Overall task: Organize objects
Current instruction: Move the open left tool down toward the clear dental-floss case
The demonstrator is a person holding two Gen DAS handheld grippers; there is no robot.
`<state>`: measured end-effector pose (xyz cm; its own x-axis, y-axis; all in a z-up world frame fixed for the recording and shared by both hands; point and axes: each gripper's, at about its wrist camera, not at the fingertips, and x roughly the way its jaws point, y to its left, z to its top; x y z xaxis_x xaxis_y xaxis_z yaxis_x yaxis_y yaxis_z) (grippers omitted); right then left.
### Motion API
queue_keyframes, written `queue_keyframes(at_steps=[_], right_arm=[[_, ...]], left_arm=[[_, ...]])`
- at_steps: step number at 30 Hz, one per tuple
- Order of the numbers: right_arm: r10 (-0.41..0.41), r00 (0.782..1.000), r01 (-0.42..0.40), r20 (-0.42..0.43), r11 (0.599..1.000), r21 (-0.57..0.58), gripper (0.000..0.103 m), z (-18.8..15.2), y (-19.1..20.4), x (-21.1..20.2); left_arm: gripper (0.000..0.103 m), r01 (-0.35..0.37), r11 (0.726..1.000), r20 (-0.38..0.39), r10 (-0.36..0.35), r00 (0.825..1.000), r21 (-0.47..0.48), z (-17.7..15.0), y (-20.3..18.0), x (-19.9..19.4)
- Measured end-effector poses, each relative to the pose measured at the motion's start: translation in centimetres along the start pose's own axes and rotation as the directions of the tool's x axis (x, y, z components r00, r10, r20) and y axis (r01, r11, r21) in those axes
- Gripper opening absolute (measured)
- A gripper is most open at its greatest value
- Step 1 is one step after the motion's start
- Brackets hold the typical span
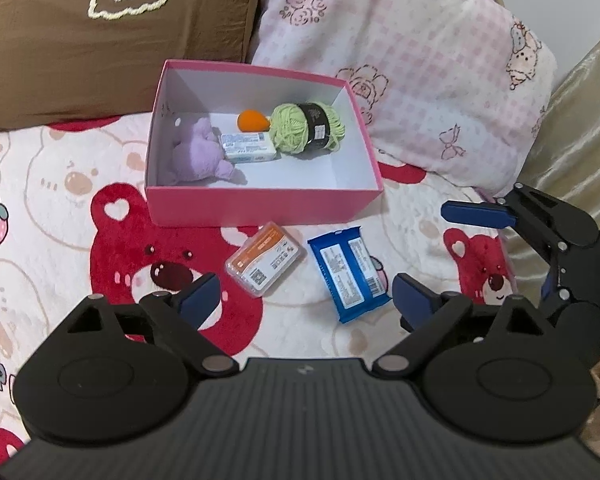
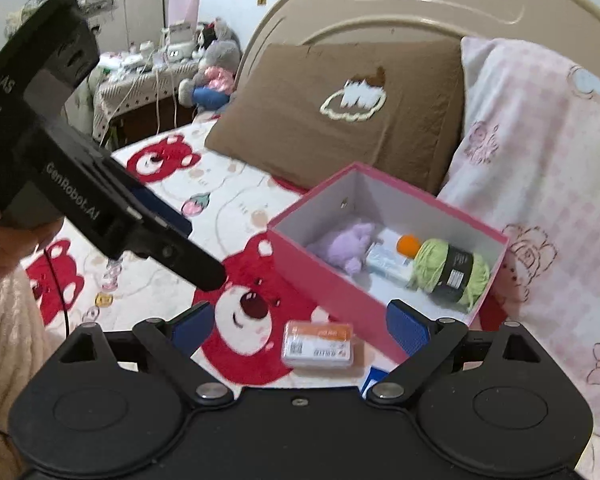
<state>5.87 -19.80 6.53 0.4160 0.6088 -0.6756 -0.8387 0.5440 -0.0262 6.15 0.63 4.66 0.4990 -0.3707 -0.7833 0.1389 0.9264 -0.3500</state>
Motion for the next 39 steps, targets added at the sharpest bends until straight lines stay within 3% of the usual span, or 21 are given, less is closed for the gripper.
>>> queue_keyframes(at_steps=[8, 16, 27, 31, 35, 39], right_arm=[[0.026, 1.000, -0.026, -0.015, 0.999, -0.022, 0.095, -0.9, 1.0, 0.9], [-0.028, 1.000, 0.028, 0.003, 0.991, -0.132, 0.095, -2.3, 2.3, 2.5], [-0.030, 0.990, 0.023, -0.137, 0.998, -0.054, 0.095, -3.5, 0.8, 7.1], [0.002, 0.991, -0.004, -0.131, 1.000, -0.010, 0.095, -3.7, 0.2, 8.1], [-0.047, 0.990, 0.044, -0.136, 0.999, -0.026, 0.095, -4.0, -0.1, 9.4], [-0.107, 0.985, 0.102, -0.134, 0.994, -0.046, 0.095, -4.5, -0.6, 10.7]], left_arm=[[0.093, -0.032, 0.999, -0.013, 0.033, 0.999, 0.034, -1.6, 0.4, 1.8], [0.093, -0.059, 0.998, 0.027, 0.059, 0.998, -0.002, -3.2, 1.8, 3.7], [0.094, -0.047, 0.999, 0.076, 0.048, 0.996, -0.019, -5.0, 3.6, 7.1], [0.094, -0.048, 0.997, 0.054, 0.051, 0.997, -0.053, -5.2, 4.4, 8.1], [0.093, -0.112, 0.992, 0.104, 0.118, 0.988, -0.057, -5.5, 5.0, 8.9], [0.092, -0.122, 0.991, 0.110, 0.128, 0.986, -0.061, -5.5, 6.1, 9.9]])
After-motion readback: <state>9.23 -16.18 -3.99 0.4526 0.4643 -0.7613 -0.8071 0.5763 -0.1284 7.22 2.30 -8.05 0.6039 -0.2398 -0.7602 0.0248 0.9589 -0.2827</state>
